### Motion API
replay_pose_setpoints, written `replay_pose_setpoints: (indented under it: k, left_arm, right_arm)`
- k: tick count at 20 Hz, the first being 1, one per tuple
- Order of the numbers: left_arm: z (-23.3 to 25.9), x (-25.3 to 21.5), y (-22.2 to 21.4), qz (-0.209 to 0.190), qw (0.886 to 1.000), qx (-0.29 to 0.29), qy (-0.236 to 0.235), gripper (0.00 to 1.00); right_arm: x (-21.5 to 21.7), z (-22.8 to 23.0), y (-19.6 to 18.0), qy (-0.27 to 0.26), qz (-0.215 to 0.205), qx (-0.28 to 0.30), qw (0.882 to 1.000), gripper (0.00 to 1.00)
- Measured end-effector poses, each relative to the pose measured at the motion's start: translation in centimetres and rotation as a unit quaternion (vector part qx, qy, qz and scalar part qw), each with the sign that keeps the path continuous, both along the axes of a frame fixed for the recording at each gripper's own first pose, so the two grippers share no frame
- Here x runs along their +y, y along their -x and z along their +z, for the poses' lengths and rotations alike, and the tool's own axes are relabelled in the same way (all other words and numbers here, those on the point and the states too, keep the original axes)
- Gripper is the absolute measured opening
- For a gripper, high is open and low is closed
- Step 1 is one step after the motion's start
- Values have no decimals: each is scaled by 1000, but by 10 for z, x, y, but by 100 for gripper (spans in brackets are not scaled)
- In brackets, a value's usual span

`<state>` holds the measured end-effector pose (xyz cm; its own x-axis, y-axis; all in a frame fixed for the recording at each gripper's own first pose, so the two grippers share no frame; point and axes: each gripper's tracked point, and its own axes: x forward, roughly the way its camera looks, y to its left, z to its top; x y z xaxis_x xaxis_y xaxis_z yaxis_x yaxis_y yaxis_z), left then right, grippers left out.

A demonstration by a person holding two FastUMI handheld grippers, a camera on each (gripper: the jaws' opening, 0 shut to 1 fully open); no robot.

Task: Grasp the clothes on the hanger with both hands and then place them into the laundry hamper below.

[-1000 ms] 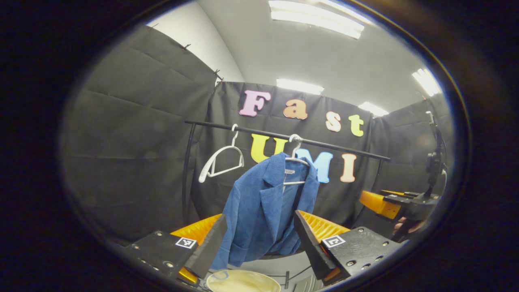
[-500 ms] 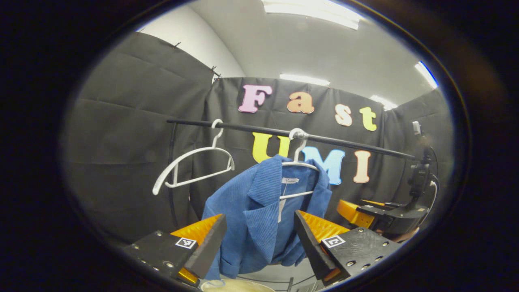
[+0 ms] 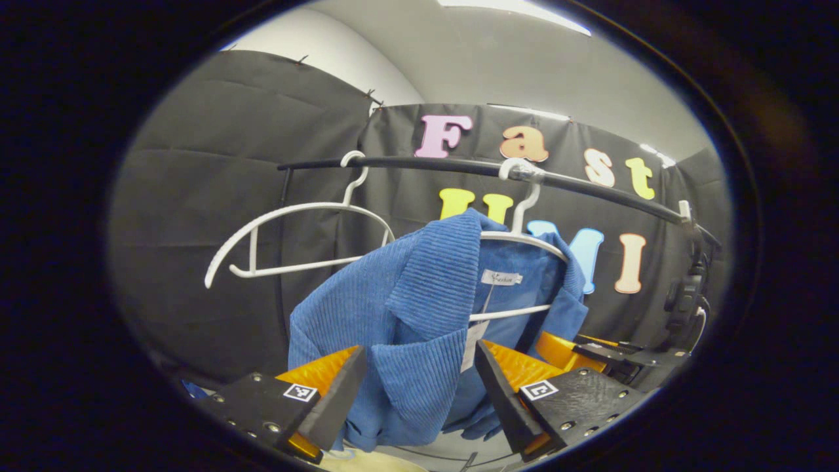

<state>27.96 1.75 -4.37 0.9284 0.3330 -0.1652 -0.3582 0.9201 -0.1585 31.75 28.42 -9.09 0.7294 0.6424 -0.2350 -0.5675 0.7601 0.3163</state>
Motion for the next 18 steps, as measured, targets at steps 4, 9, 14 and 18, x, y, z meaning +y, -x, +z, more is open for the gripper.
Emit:
replay_pose_setpoints:
  k: [4,9,14,18]
  left_arm:
    - [-1,0,-12,15,1000,-6,-17,96]
    - [-3,3,-17,37,999,-9,-23,96]
    - [-3,7,-20,51,998,-14,-15,89]
    - [-5,2,-21,26,1000,-17,-2,75]
  right_arm:
    - [1,-6,-14,4,-10,-11,1000,95]
    - [13,-9,-22,3,3,-11,1000,95]
    - [19,-8,-20,-2,23,-19,1000,86]
    - [14,-9,-24,8,23,-26,999,60]
